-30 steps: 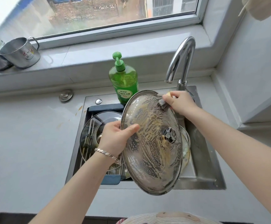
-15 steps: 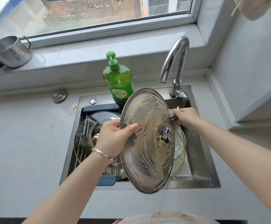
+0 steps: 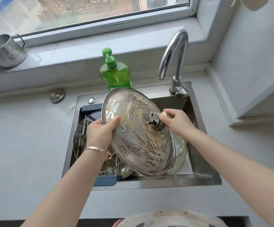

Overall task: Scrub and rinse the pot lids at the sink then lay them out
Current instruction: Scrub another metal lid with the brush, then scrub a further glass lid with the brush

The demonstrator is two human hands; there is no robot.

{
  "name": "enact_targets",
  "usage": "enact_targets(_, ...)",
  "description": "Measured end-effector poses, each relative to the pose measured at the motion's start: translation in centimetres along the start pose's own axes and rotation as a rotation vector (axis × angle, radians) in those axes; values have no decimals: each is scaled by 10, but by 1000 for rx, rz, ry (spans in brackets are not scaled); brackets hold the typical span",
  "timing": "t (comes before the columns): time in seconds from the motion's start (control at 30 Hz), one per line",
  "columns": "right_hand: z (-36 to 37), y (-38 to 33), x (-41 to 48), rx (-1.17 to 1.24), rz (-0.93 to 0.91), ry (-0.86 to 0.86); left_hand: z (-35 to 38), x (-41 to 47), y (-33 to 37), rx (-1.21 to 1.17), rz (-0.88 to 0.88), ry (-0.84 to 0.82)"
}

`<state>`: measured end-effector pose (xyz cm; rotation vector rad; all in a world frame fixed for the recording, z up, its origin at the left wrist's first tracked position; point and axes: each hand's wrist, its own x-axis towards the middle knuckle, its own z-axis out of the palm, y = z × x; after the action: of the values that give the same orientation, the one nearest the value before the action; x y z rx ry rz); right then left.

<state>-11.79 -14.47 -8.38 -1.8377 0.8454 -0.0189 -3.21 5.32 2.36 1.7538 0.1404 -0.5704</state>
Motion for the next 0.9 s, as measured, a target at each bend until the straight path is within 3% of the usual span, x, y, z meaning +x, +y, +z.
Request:
enact_targets(0.07,0,10,-5,9,20,13,2,2,3,-4,6,9)
enact_targets(0.2,2,59,-15,-193,259,-160,8,6,5,138,95,25)
enact_targets(0.27,-3,74,-17,-238,281,-172,13,9,7,186,144,14)
enact_targets(0.37,-19,75,-20,-151,296,-48,29,9,11,304,259,-65)
enact_targets(0.57,-51,57,-34,46,278,137,75,-3,-28,919,666,-318)
enact_targets(0.77,-72,57,-39,73,331,206,89,19,-72,1069,914,-278)
enact_targets(0.9,-75,59,-36,39,334,210,99,37,-98,1241,918,-249)
